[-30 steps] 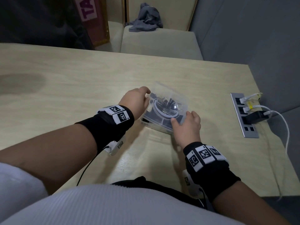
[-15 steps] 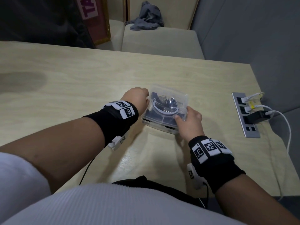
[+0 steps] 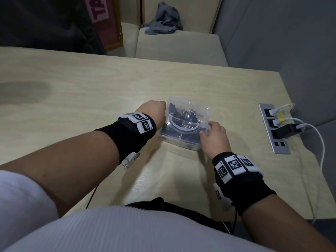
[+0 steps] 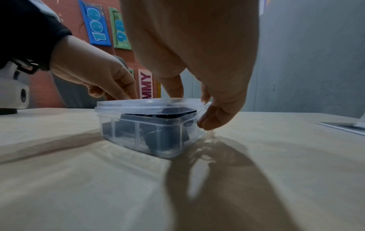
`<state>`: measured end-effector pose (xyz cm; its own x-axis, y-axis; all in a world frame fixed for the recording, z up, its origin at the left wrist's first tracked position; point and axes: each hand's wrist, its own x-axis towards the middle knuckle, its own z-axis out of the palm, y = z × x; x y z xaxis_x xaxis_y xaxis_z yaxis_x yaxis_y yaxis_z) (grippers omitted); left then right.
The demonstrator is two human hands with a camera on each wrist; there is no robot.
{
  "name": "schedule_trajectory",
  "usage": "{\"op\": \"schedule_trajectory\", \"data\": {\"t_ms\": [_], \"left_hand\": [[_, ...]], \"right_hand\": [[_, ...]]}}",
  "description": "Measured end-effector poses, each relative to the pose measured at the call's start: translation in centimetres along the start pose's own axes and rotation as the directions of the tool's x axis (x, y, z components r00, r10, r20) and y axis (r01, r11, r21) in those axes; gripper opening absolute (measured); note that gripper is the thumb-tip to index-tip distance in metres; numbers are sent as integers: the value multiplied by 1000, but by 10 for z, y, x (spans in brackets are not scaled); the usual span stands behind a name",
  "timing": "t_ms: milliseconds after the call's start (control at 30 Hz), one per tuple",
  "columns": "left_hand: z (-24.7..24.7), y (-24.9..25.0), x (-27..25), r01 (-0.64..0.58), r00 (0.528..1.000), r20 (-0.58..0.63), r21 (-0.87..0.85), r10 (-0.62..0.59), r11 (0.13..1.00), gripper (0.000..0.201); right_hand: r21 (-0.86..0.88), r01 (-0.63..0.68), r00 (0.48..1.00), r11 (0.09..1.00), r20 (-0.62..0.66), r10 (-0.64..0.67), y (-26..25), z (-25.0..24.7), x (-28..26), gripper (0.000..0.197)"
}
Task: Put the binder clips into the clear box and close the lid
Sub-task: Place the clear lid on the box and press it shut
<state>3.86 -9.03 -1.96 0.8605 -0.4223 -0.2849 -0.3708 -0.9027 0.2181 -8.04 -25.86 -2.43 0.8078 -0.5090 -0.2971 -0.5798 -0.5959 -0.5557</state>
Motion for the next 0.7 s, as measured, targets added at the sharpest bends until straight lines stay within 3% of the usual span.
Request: {"op": "schedule_trajectory", "data": {"t_ms": [167,367,467,567,700], "left_hand": [[-7,3,-2,0,1000,19,18,0,1000,24],[-15,7,-7,39,989,139,60,-47,997,22],[-15,4,-11,108,980,167,-8,-105,994,7],[-18,2,-14,108,985,138,-49,-101,993,6],[-22,4,-18,50,999,28,-153,-47,987,27]], "right_hand": [[2,-1,1000,1000,2,1,2,-2,4,45],[17,-35,999,999,10,35,8,-1,-1,43],[34,-41,999,999,22,41,10,3,-6,43],[71,-28,1000,997,9,27,10,6,-10,44],[126,2,1000,992,-31,2,10,5,-13,41]]}}
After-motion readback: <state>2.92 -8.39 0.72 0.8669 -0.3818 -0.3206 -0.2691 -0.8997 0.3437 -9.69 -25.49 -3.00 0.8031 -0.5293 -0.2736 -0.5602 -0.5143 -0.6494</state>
